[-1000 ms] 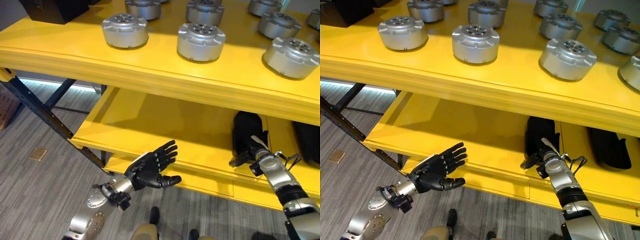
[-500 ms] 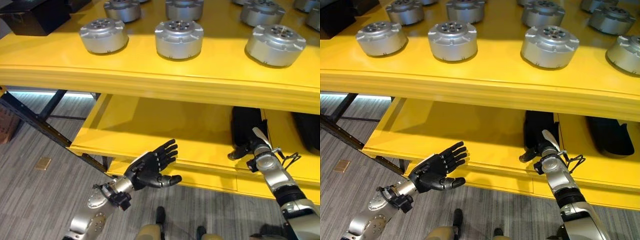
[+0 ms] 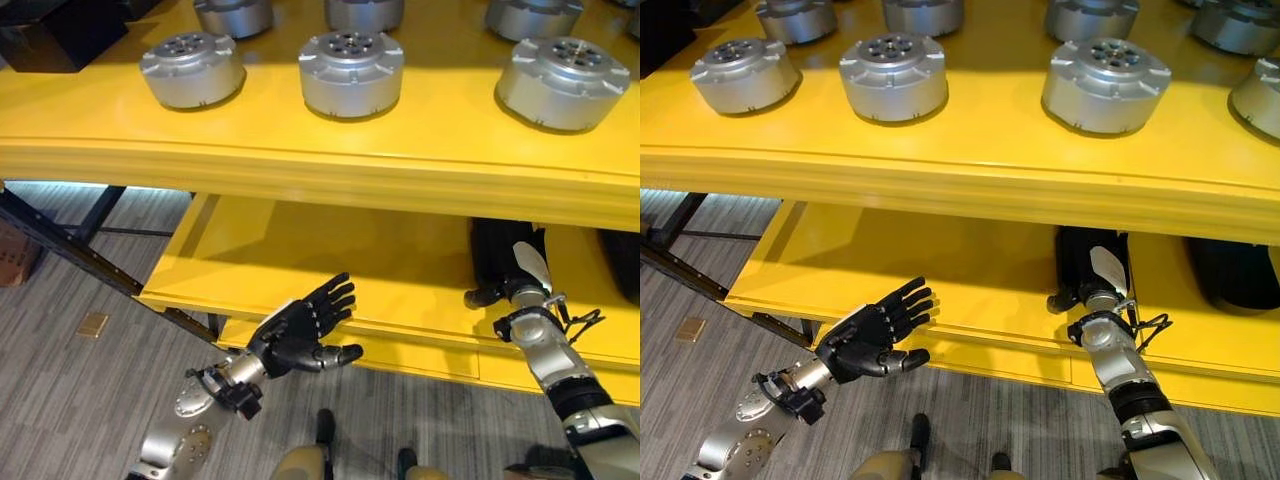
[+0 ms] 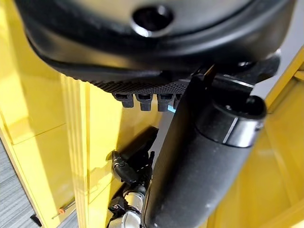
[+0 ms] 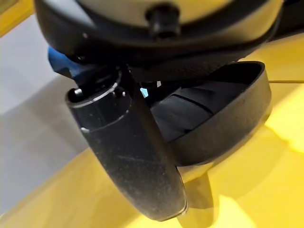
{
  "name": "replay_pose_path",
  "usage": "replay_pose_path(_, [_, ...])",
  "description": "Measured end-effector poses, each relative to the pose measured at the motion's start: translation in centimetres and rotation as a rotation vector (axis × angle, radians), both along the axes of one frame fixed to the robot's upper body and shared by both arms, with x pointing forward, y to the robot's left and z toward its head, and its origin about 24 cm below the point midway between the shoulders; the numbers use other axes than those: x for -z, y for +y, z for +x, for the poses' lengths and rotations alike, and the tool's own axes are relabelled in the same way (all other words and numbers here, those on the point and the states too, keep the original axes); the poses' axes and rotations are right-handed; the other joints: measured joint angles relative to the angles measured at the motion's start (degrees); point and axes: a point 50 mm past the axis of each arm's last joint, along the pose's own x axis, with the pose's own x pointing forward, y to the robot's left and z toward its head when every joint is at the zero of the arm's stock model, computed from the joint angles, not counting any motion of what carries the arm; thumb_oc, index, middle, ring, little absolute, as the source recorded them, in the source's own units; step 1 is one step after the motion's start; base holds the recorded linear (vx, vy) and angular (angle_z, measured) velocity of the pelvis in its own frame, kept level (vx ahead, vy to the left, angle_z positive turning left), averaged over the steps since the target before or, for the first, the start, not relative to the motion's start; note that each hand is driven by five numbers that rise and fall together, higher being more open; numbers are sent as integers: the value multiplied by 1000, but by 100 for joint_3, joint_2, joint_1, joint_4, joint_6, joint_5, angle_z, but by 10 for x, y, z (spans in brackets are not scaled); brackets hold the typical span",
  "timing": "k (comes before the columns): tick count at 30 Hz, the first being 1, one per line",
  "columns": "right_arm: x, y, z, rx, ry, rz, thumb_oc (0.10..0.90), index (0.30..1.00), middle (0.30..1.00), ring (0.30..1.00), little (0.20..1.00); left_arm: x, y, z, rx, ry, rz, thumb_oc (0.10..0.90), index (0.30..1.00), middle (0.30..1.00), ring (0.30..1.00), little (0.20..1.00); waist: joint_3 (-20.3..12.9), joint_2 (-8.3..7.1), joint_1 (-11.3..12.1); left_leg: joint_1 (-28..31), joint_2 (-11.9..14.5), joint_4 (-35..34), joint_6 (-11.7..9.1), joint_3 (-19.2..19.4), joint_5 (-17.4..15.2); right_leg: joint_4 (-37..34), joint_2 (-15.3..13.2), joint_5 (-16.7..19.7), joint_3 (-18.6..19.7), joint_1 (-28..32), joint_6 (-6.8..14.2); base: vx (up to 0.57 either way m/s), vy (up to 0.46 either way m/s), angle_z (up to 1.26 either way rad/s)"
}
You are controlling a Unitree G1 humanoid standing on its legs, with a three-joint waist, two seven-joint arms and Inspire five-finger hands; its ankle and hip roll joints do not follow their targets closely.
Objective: Move parts from the plastic box to the shelf.
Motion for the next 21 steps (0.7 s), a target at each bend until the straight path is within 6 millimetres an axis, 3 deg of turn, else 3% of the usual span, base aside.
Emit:
replay_pose_path(15, [-8, 12, -2, -80, -80, -7, 900, 1000, 1000, 1000, 1000, 1, -2, -1, -4, 6, 0, 900, 1000, 1000, 1000, 1000, 6, 17, -10, 1, -1, 0, 0, 2, 0, 0, -3, 0, 2, -1, 0, 0, 0, 0])
replay_pose_path(21, [-15, 27, -10, -162, -152, 7, 900, 1000, 1000, 1000, 1000, 4, -9, -2, 3, 14, -26, 900, 1000, 1000, 1000, 1000, 6, 17, -48, 2, -1, -1, 1, 8, -2, 0, -5, 0, 7, -2, 0, 0, 0, 0])
